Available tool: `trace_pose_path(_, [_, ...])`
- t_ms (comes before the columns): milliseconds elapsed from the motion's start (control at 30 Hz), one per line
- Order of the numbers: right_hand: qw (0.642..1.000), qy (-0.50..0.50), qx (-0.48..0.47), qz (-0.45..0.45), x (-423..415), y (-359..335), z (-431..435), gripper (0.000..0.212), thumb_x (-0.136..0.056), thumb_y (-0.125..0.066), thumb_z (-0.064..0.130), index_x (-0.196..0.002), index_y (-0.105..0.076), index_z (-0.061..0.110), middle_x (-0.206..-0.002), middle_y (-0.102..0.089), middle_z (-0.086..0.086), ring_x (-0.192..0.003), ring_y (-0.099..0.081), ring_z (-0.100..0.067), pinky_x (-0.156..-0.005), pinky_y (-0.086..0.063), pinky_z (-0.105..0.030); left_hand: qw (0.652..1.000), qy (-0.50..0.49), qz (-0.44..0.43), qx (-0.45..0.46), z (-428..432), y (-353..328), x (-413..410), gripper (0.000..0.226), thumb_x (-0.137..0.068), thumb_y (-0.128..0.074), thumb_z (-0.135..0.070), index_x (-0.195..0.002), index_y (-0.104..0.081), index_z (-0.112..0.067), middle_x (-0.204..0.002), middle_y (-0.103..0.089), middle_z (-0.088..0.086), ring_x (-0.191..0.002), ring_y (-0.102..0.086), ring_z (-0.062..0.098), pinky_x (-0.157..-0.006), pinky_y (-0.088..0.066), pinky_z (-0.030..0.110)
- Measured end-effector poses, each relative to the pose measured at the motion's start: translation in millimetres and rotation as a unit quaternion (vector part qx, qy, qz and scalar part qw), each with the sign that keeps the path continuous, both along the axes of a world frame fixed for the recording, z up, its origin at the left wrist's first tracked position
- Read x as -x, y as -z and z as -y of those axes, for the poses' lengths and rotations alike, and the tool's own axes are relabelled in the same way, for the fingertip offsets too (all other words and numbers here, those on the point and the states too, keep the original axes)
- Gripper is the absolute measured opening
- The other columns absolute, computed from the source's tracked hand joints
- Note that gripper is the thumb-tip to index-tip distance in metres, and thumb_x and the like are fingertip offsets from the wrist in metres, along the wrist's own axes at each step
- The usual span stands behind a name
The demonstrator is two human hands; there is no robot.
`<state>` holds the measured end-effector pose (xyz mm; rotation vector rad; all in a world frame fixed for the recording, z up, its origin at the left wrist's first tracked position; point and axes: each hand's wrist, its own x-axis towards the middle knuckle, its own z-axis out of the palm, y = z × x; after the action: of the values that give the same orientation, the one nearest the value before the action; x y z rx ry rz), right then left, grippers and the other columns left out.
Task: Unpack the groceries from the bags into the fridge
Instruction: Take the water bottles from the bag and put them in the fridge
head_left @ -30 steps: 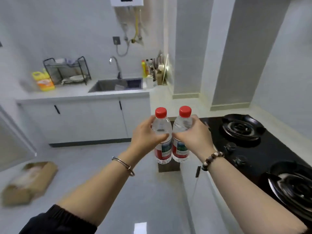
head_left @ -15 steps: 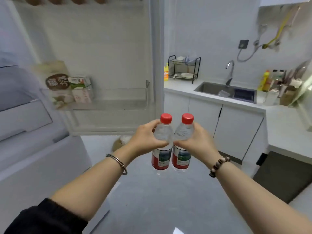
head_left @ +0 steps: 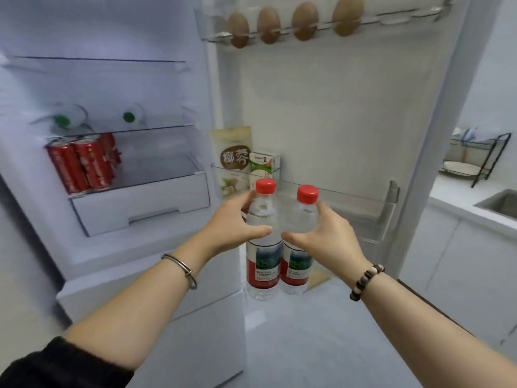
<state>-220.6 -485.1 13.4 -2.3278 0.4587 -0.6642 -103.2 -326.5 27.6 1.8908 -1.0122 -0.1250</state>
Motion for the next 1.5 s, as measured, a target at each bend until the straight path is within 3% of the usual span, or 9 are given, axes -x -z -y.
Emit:
trace_pose_path(200, [0.990,-0.132,-0.012,0.042,-75.3,-22.8,-34.7,0.055,-0.066,-0.077,0.049,-0.112,-0.047,0.042,-0.096,-0.061,0.021,-0.084,-0.057,-0.001,-0.061,-0.045,-0.016,0.992,-0.113,-0.006,0.050,-45.5,-14.3,-58.6,0.056,-0.073,-0.075,-0.019,-0.121,-0.050,-0.038,-0.112,-0.063,-0.015,-0.104,-0.060,0.003,-0.090,-0.048,0.025])
trace_pose_path(333, [0.985,-0.163,-0.013,0.061,-121.5,-25.8,-68.7,0.053,-0.065,-0.077,0.050,-0.108,-0.048,0.039,-0.092,-0.061,0.019,-0.083,-0.058,-0.001,-0.065,-0.049,-0.020,0.977,-0.190,0.007,0.100,-78.1,-17.8,-86.5,0.048,-0.072,-0.073,-0.018,-0.113,-0.055,-0.035,-0.104,-0.067,-0.012,-0.095,-0.063,0.002,-0.083,-0.048,0.023])
trace_pose_path(500, [0.983,-0.168,-0.017,0.070,-184.6,-26.8,-111.3,0.052,-0.062,-0.076,0.055,-0.102,-0.050,0.034,-0.091,-0.062,0.014,-0.083,-0.060,-0.005,-0.068,-0.055,-0.027,0.954,-0.263,0.074,0.126,-117.4,-28.3,-131.3,0.036,-0.068,-0.070,-0.028,-0.096,-0.055,-0.044,-0.096,-0.066,-0.017,-0.090,-0.062,-0.002,-0.078,-0.048,0.020])
trace_pose_path(667, [0.980,-0.159,-0.032,0.118,-249.6,-45.0,-146.1,0.044,-0.066,-0.078,0.049,-0.096,-0.049,0.032,-0.088,-0.060,0.012,-0.080,-0.059,-0.007,-0.066,-0.053,-0.029,0.929,-0.302,0.136,0.162,-148.9,-50.9,-196.2,0.037,-0.068,-0.070,-0.031,-0.103,-0.059,-0.035,-0.095,-0.068,-0.013,-0.088,-0.064,0.003,-0.081,-0.055,0.033])
trace_pose_path(800, [0.969,-0.134,-0.058,0.199,-298.8,-72.7,-167.1,0.044,-0.067,-0.079,0.044,-0.100,-0.052,0.033,-0.092,-0.063,0.012,-0.083,-0.061,-0.010,-0.071,-0.054,-0.033,0.900,-0.324,0.202,0.210,-166.1,-81.2,-241.9,0.042,-0.072,-0.073,-0.033,-0.109,-0.055,-0.031,-0.098,-0.063,-0.018,-0.094,-0.062,0.002,-0.082,-0.053,0.028])
trace_pose_path(933, [0.948,-0.091,-0.073,0.295,-341.6,-103.5,-181.1,0.048,-0.065,-0.080,0.042,-0.103,-0.053,0.031,-0.099,-0.064,0.007,-0.089,-0.060,-0.017,-0.077,-0.052,-0.036,0.857,-0.339,0.292,0.253,-174.0,-118.0,-284.3,0.061,-0.066,-0.064,-0.050,-0.118,-0.056,-0.021,-0.105,-0.065,-0.005,-0.094,-0.062,0.012,-0.080,-0.053,0.029])
trace_pose_path(1033, [0.930,-0.063,-0.087,0.352,-372.8,-122.1,-185.5,0.054,-0.063,-0.081,0.041,-0.107,-0.054,0.026,-0.103,-0.063,0.004,-0.092,-0.061,-0.020,-0.079,-0.052,-0.041,0.827,-0.320,0.367,0.282,-172.5,-141.3,-306.9,0.057,-0.068,-0.063,-0.048,-0.116,-0.056,-0.018,-0.104,-0.064,-0.003,-0.092,-0.059,0.013,-0.078,-0.048,0.016])
trace_pose_path(1233, [0.910,-0.037,-0.081,0.404,-422.3,-143.4,-181.7,0.067,-0.065,-0.084,0.036,-0.121,-0.051,0.020,-0.112,-0.061,-0.001,-0.097,-0.058,-0.017,-0.080,-0.049,-0.028,0.736,-0.311,0.549,0.246,-168.3,-153.8,-362.7,0.059,-0.068,-0.069,-0.042,-0.115,-0.050,-0.014,-0.099,-0.063,0.008,-0.088,-0.052,0.015,-0.077,-0.040,0.015])
trace_pose_path(1500, [0.923,-0.028,-0.108,0.367,-482.9,-132.6,-173.1,0.063,-0.066,-0.082,0.032,-0.119,-0.052,0.018,-0.113,-0.057,-0.001,-0.100,-0.058,-0.021,-0.082,-0.051,-0.034,0.728,-0.347,0.562,0.186,-179.4,-134.9,-422.6,0.057,-0.071,-0.067,-0.045,-0.115,-0.047,-0.013,-0.093,-0.062,0.011,-0.084,-0.046,0.015,-0.075,-0.035,0.016])
